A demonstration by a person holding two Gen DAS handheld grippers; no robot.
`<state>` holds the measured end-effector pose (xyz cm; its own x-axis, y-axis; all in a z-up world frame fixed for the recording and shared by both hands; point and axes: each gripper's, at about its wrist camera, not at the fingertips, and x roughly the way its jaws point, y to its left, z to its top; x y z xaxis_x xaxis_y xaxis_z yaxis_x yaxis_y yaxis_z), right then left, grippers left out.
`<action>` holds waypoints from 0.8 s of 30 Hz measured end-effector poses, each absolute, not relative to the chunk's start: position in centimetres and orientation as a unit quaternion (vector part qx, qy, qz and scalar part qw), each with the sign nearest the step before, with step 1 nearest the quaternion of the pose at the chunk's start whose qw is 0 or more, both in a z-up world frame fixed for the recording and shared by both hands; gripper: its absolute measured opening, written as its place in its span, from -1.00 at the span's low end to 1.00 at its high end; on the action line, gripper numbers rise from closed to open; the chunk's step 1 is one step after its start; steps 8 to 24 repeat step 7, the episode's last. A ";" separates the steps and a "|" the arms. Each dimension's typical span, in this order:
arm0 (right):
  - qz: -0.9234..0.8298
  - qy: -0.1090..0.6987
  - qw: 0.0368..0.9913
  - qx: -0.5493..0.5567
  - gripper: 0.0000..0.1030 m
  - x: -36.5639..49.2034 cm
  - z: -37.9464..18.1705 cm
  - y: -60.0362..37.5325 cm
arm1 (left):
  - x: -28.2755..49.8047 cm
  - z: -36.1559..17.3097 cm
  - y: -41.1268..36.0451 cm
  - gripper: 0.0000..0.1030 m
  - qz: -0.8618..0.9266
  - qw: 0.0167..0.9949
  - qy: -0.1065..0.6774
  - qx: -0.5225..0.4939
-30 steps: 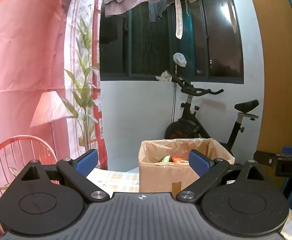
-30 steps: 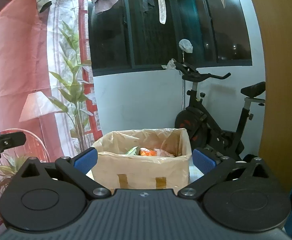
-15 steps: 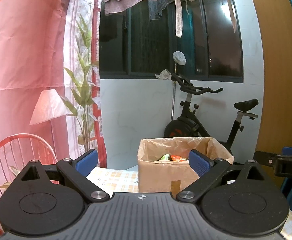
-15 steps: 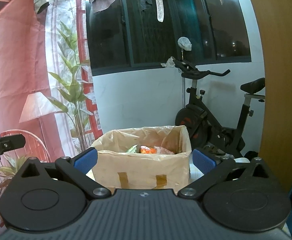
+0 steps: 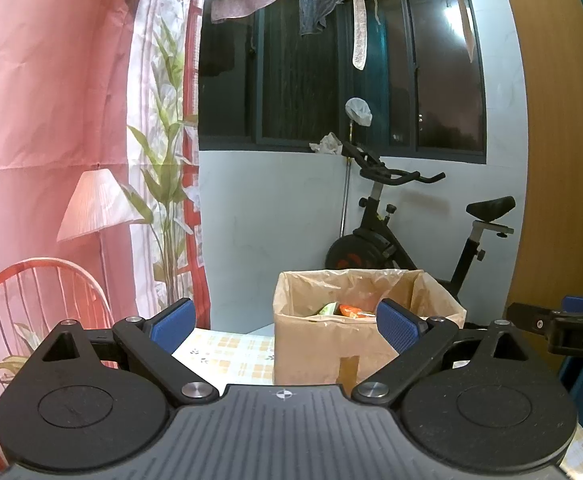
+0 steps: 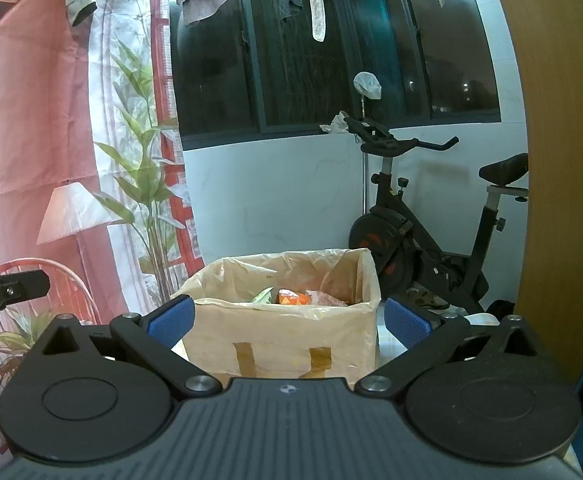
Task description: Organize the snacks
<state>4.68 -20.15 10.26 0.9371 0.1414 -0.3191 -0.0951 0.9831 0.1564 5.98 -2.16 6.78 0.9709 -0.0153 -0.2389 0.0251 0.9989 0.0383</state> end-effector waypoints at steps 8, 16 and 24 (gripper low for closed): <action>0.062 0.169 0.981 0.069 1.00 4.8 10.0 -20.1 | 6.2 6.4 -2.1 0.91 -0.011 0.992 0.124 0.017; 0.062 0.169 0.981 0.069 1.00 4.8 10.0 -20.1 | 6.2 6.4 -2.1 0.91 -0.011 0.992 0.124 0.017; 0.062 0.169 0.981 0.069 1.00 4.8 10.0 -20.1 | 6.2 6.4 -2.1 0.91 -0.011 0.992 0.124 0.017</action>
